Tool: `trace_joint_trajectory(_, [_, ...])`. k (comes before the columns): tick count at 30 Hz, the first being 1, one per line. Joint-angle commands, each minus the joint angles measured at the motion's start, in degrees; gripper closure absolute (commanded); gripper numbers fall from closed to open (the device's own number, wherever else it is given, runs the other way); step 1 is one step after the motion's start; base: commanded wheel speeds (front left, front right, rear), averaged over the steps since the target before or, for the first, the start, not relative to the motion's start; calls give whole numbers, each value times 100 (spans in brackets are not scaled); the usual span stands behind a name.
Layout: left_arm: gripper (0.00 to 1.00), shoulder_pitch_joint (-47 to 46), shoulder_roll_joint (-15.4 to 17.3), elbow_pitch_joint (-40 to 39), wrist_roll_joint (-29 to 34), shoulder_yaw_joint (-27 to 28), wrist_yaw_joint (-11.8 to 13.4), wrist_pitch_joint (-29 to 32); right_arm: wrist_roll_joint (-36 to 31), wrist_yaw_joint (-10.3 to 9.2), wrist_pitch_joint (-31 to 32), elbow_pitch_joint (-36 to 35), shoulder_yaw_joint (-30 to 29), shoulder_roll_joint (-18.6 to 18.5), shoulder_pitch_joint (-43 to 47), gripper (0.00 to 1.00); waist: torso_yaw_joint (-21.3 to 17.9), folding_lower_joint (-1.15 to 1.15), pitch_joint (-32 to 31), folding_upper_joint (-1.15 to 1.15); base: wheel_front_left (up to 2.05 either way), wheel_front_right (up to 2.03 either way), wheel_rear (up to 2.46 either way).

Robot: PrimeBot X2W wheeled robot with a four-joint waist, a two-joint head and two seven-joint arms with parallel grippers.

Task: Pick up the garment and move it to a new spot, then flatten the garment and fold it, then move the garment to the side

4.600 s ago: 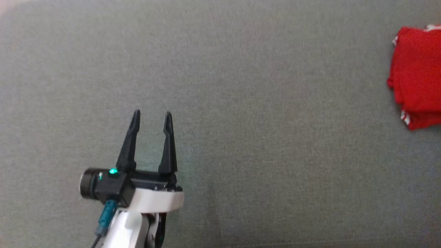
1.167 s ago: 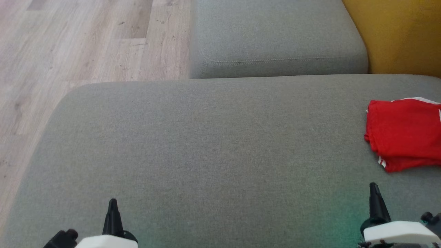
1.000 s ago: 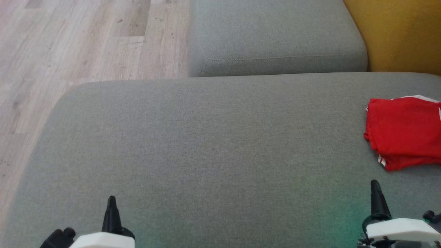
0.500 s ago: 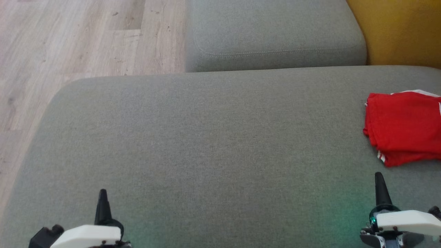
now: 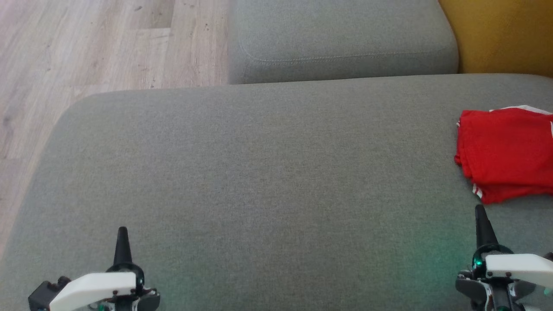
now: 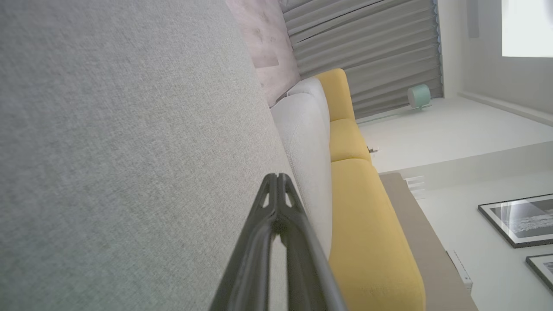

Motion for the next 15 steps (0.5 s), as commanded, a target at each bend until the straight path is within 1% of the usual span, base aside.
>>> trace_joint_trajectory(1, [100, -326, 55, -173, -162, 245, -52, 44, 191, 33, 44, -180, 75, -40, -388, 100, -7, 0, 14, 0, 0, 0, 0])
trace_joint_trajectory(15, [100, -521, 48, -166, -1092, 511, -203, 287, 1160, 37, 276, -175, -32, -43, -629, 100, -64, 0, 147, 0, 0, 0, 0])
